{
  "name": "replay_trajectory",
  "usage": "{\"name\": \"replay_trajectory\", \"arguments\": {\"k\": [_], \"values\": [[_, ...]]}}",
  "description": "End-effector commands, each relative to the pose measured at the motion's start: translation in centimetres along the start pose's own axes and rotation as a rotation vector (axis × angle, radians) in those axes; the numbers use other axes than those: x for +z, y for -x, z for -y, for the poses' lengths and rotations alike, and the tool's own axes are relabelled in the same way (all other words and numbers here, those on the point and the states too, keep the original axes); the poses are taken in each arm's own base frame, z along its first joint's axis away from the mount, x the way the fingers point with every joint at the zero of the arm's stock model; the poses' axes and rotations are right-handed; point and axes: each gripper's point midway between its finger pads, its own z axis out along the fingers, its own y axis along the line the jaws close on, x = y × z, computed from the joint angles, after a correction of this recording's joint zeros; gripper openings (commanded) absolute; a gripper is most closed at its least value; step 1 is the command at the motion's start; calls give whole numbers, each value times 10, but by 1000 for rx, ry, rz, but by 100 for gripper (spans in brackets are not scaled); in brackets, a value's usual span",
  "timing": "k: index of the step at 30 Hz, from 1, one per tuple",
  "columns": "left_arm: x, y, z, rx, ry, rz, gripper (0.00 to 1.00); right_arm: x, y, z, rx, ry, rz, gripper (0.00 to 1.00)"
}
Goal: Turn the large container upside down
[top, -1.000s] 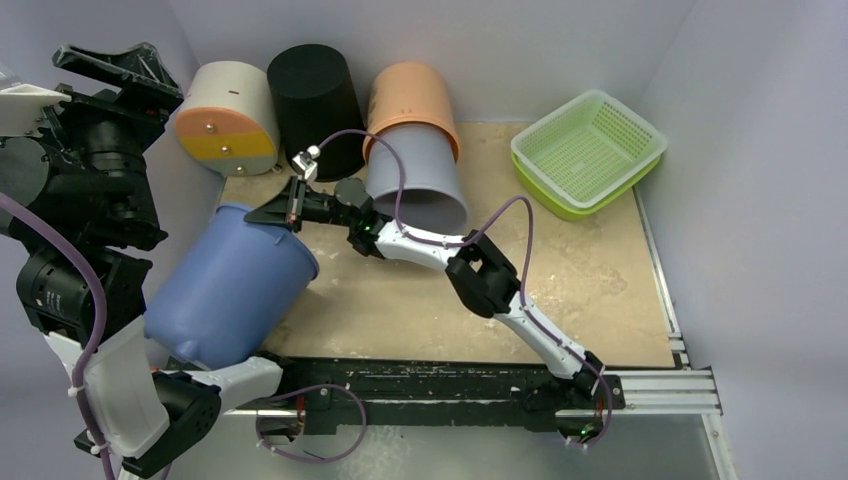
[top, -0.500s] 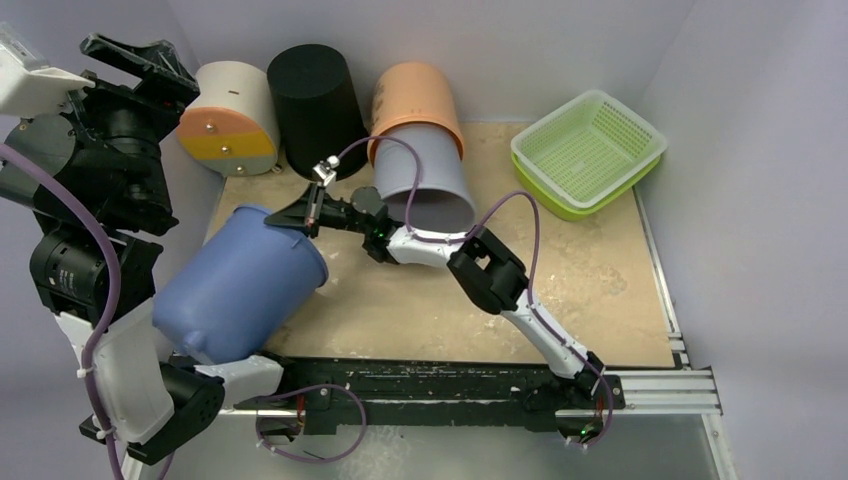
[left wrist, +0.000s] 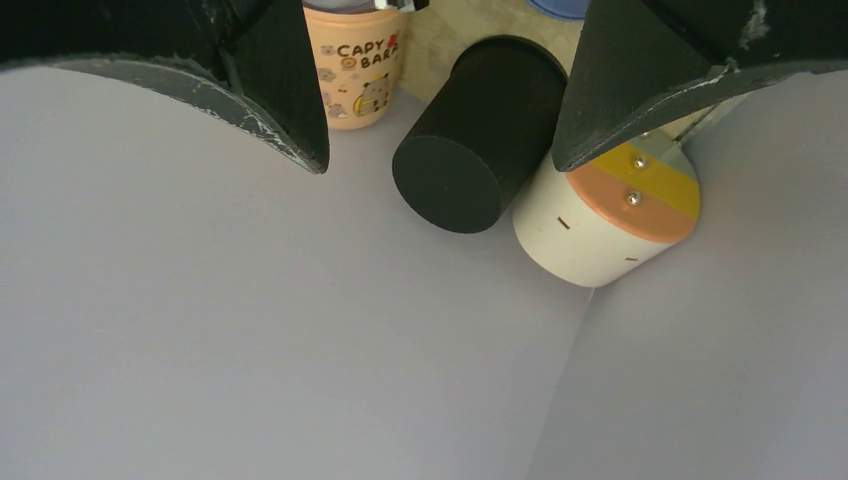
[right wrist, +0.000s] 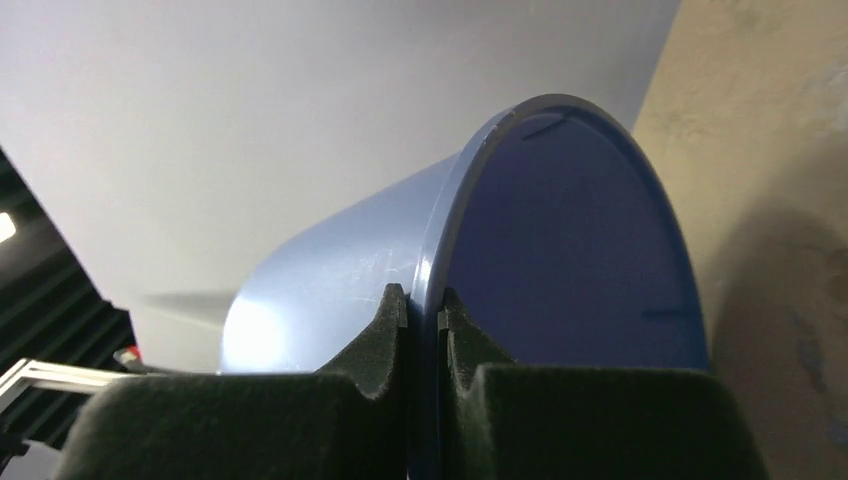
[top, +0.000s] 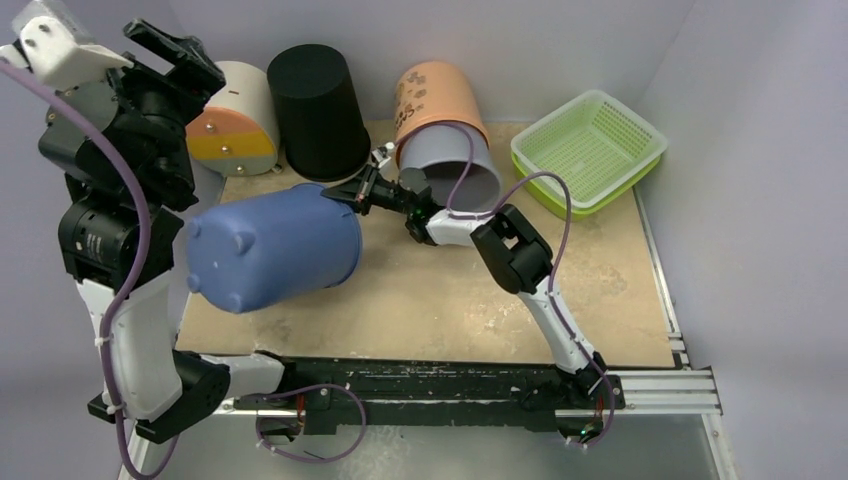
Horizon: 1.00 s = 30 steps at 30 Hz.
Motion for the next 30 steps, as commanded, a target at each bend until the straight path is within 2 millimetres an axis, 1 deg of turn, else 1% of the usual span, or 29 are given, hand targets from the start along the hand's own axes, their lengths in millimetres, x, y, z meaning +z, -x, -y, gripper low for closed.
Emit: {"name": "replay_trajectory", "arguments": {"k": [1,2,4,9,12,16,19,22,26,30], "values": [[11,-22,7,52,-16,-45,79,-26,12,91,-60,-278,4,7],[13,-27,8,55,-16,-53,79,-29,16,97,-74,-315,18,11],[18,-38,10,67,-20,-75,79,-36,24,105,-104,-368,45,19],[29,-62,17,84,-29,-120,80,-58,43,119,-165,-495,124,27],[34,-76,20,92,-37,-144,80,-70,53,125,-185,-558,166,30],[40,-88,24,90,-46,-159,80,-76,56,130,-192,-588,174,31],[43,-94,26,88,-50,-169,80,-77,60,128,-224,-610,184,32],[44,-99,25,88,-48,-176,80,-75,65,123,-276,-624,179,36],[46,-105,24,94,-43,-185,80,-72,79,107,-383,-640,201,39],[47,-112,24,94,-41,-198,80,-67,75,95,-485,-664,164,43]]}}
